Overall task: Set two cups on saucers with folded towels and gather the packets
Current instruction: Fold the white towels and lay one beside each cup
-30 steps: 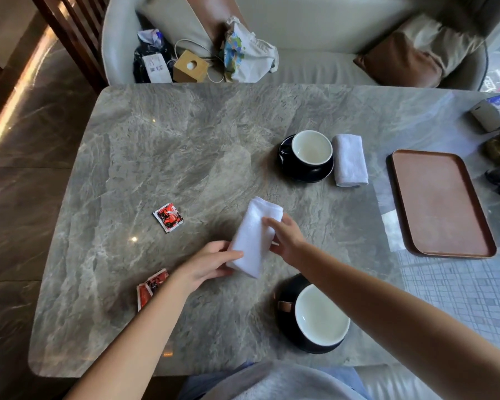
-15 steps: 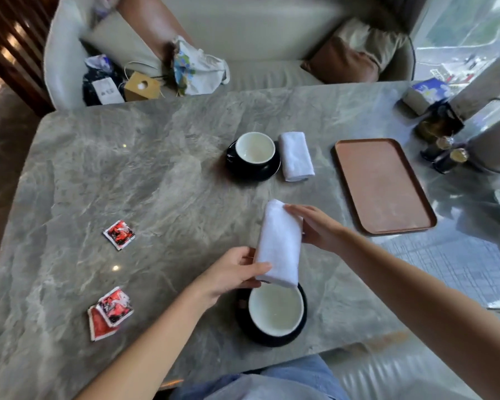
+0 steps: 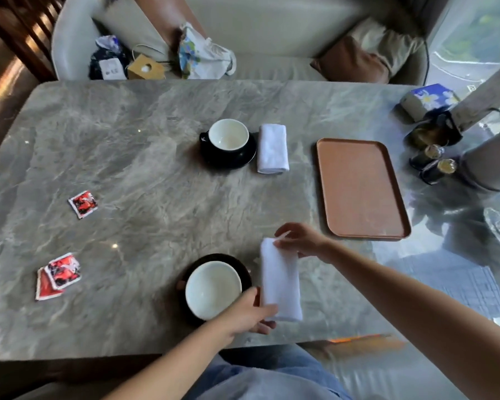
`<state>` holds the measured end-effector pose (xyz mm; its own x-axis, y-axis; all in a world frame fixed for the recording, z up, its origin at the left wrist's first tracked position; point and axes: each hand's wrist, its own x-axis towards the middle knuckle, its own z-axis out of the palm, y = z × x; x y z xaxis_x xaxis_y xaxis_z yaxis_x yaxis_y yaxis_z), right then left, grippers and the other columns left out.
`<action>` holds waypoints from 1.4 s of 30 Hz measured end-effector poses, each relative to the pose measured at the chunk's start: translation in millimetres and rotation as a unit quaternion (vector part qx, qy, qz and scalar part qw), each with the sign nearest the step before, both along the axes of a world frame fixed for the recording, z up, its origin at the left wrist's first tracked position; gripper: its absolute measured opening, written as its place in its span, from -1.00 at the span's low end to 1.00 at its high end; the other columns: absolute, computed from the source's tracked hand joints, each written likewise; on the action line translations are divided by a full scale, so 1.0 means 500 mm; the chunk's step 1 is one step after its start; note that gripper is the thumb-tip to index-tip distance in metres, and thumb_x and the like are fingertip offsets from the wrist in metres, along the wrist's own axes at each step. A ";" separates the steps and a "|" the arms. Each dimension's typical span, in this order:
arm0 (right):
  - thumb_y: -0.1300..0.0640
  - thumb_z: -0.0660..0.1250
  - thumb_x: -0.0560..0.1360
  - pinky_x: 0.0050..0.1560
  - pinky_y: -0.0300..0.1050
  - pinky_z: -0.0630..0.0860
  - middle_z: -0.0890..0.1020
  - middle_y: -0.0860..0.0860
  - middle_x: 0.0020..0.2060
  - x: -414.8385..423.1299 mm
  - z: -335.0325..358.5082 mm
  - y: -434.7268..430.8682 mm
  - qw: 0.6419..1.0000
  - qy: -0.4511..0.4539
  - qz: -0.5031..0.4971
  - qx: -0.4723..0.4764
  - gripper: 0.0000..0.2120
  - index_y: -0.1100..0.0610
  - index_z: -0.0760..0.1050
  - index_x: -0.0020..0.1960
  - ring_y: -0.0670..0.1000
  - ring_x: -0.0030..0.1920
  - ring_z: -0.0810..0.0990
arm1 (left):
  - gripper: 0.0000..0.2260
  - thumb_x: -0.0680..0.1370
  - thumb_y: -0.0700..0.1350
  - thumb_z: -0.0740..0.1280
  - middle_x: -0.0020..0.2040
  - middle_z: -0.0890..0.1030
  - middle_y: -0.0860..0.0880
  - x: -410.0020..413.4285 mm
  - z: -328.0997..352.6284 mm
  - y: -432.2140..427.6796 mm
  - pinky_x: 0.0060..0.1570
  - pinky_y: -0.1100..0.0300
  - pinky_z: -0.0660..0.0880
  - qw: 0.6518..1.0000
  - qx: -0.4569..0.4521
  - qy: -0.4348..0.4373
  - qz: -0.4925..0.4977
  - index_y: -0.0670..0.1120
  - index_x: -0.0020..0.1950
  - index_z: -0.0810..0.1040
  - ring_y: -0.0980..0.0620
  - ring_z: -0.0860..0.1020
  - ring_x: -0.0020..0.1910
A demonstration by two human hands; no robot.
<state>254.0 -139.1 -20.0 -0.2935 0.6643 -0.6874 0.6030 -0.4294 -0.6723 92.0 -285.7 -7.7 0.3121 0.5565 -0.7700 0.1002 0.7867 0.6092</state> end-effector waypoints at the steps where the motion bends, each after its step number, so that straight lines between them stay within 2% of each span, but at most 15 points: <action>1: 0.14 0.41 0.47 -0.42 -0.29 0.43 0.52 0.06 -0.18 0.002 -0.009 -0.004 0.999 -0.009 0.030 0.007 -0.82 0.10 0.52 0.05 -0.08 -0.29 0.47 | -0.70 0.55 -0.16 0.31 0.00 0.55 -0.09 0.005 -0.015 -0.011 -0.33 0.30 0.52 1.000 -0.009 0.007 0.002 -0.18 0.24 0.36 0.08 0.59 -0.22; 3: 0.22 0.37 0.48 -0.40 -0.30 0.43 0.57 0.13 -0.12 0.004 -0.029 -0.013 0.994 -0.037 0.090 0.050 -0.80 0.18 0.52 0.09 -0.01 -0.22 0.49 | -0.71 0.54 -0.17 0.32 -0.03 0.56 -0.09 0.011 -0.038 -0.027 -0.32 0.28 0.52 0.999 -0.025 0.021 0.008 -0.19 0.22 0.39 0.07 0.58 -0.23; 5: 0.26 0.35 0.46 -0.29 -0.24 0.47 0.63 0.18 -0.05 0.001 -0.045 -0.022 0.986 -0.060 0.120 0.100 -0.80 0.19 0.54 0.08 0.03 -0.15 0.53 | -0.72 0.53 -0.19 0.33 -0.01 0.57 -0.12 0.016 -0.052 -0.037 -0.30 0.25 0.52 0.998 -0.045 0.030 0.022 -0.20 0.21 0.41 0.05 0.59 -0.23; 8: 0.23 0.36 0.42 -0.09 -0.11 0.50 0.66 0.09 -0.05 -0.003 -0.054 -0.031 0.976 -0.084 0.131 0.153 -0.82 0.10 0.57 0.02 0.06 -0.07 0.61 | -0.67 0.53 -0.17 0.33 0.01 0.59 -0.15 0.026 -0.066 -0.046 -0.30 0.25 0.54 0.995 -0.079 0.032 0.050 -0.22 0.25 0.40 0.06 0.60 -0.23; 12: 0.20 0.32 0.44 -0.04 -0.09 0.52 0.66 0.02 -0.06 -0.005 -0.054 -0.041 0.964 -0.087 0.152 0.201 -0.83 0.07 0.56 0.01 0.05 -0.02 0.61 | -0.69 0.55 -0.12 0.31 -0.14 0.61 -0.11 0.039 -0.076 -0.052 -0.29 0.28 0.54 0.993 -0.088 0.056 0.052 -0.22 0.23 0.43 0.08 0.60 -0.27; 15: 0.18 0.28 0.45 -0.01 -0.02 0.55 0.66 0.02 -0.02 -0.007 -0.057 -0.045 0.958 -0.099 0.163 0.213 -0.82 0.05 0.55 0.04 0.05 0.00 0.60 | -0.72 0.56 -0.09 0.28 -0.15 0.61 -0.07 0.040 -0.075 -0.055 -0.35 0.31 0.49 0.993 -0.075 0.072 0.052 -0.21 0.20 0.46 0.10 0.57 -0.34; 18: 0.18 0.24 0.45 -0.01 0.02 0.55 0.65 0.04 -0.01 -0.008 -0.060 -0.045 0.956 -0.114 0.161 0.216 -0.81 0.06 0.51 0.05 0.08 0.00 0.58 | -0.73 0.57 0.00 0.23 -0.18 0.65 -0.04 0.037 -0.073 -0.058 -0.37 0.30 0.43 0.993 -0.070 0.095 0.022 -0.17 0.12 0.48 0.10 0.56 -0.39; 21: 0.16 0.24 0.45 -0.06 0.00 0.52 0.62 0.04 -0.01 -0.012 -0.060 -0.047 0.953 -0.121 0.163 0.225 -0.82 0.07 0.48 0.05 0.09 -0.01 0.56 | -0.74 0.57 0.10 0.18 -0.20 0.67 0.00 0.030 -0.070 -0.057 -0.39 0.30 0.42 0.990 -0.065 0.125 -0.026 -0.09 -0.07 0.46 0.09 0.58 -0.39; 26: 0.03 0.32 0.44 -0.01 -0.02 0.51 0.55 0.02 0.05 -0.013 -0.058 -0.049 0.943 -0.124 0.180 0.250 -0.78 0.06 0.48 0.06 0.03 0.07 0.50 | -0.64 0.59 0.15 0.10 -0.23 0.66 0.00 0.029 -0.069 -0.050 -0.44 0.30 0.36 0.983 -0.047 0.157 -0.084 -0.14 0.02 0.44 0.09 0.56 -0.44; 29: 0.02 0.34 0.44 0.02 -0.01 0.51 0.54 0.01 0.06 -0.008 -0.061 -0.049 0.935 -0.151 0.191 0.256 -0.77 0.04 0.48 0.07 0.03 0.12 0.47 | -0.58 0.59 0.19 0.05 -0.26 0.65 0.00 0.030 -0.074 -0.055 -0.43 0.30 0.36 0.978 -0.049 0.167 -0.117 -0.13 -0.06 0.46 0.10 0.53 -0.48; 34: 0.01 0.32 0.46 0.02 -0.01 0.50 0.53 0.03 0.04 -0.005 -0.068 -0.047 0.932 -0.169 0.202 0.248 -0.78 0.06 0.50 0.06 0.05 0.14 0.46 | -0.59 0.59 0.18 0.04 -0.28 0.64 0.01 0.029 -0.083 -0.061 -0.45 0.30 0.34 0.978 -0.045 0.167 -0.114 -0.10 -0.13 0.47 0.11 0.50 -0.49; 42: -0.04 0.32 0.46 -0.10 -0.08 0.44 0.53 0.03 0.05 -0.002 -0.070 -0.043 0.926 -0.186 0.208 0.255 -0.75 0.05 0.51 0.08 0.05 0.12 0.48 | -0.60 0.58 0.19 0.04 -0.36 0.62 0.03 0.034 -0.095 -0.054 -0.49 0.30 0.33 0.970 -0.023 0.188 -0.154 -0.07 -0.19 0.45 0.14 0.49 -0.55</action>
<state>253.0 -160.9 -55.2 -0.4022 0.8132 -0.4207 0.8754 0.2070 -0.4369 109.0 -312.5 -55.5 0.1501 0.4439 -0.8834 0.5427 0.7099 0.4489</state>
